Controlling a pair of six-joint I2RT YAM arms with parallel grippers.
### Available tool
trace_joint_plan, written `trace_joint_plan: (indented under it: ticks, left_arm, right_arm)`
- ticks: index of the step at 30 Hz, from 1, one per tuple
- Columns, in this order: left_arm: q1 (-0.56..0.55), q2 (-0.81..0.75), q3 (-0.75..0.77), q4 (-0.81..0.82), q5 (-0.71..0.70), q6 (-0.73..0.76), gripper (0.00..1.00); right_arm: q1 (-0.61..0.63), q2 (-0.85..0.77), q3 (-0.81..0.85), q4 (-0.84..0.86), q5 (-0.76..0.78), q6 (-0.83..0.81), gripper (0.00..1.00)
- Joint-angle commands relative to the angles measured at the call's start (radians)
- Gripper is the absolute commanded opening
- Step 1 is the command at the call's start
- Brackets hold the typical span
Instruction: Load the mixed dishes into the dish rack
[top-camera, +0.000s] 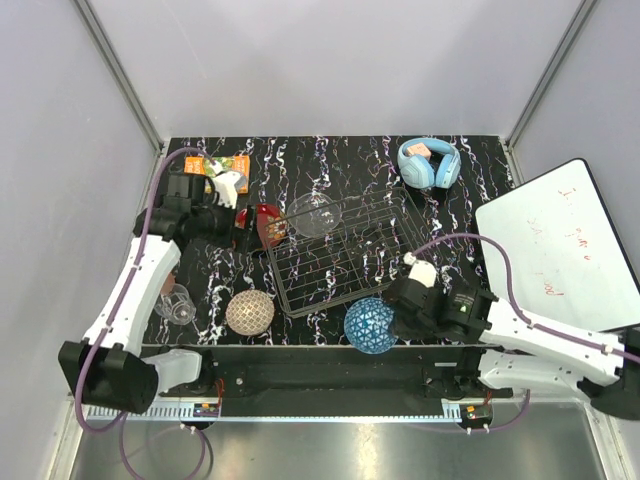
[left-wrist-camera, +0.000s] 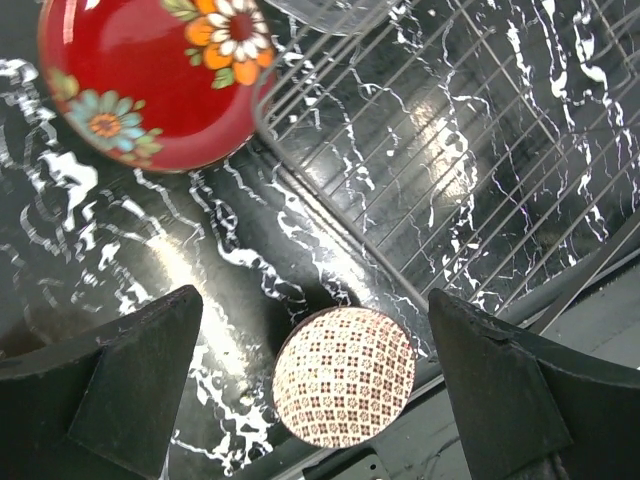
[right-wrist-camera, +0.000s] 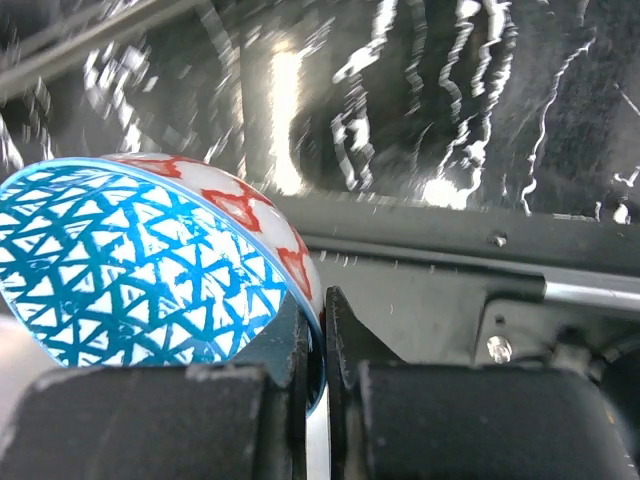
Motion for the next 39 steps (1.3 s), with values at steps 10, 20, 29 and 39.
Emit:
trace_joint_plan:
  ticks: [10,20,29,39]
  left_arm:
    - [-0.158,0.154,-0.060,0.143,-0.133,-0.008,0.99]
    - [-0.195,0.246,-0.070,0.171,-0.159,-0.070,0.83]
    - [-0.228,0.314,-0.063,0.215,-0.157,-0.034,0.59]
    - [-0.256,0.323,-0.052,0.223,-0.165,0.056,0.43]
  right_arm:
    - [0.132,0.222,0.663,-0.416,0.627,-0.152,0.00]
    - [-0.272,0.204,0.585,-0.020,0.753,-0.525,0.00]
    - [-0.430,0.375,0.536,0.271,0.709,-0.706,0.00]
    - [-0.456,0.521,0.524,0.417,0.772,-0.830,0.00]
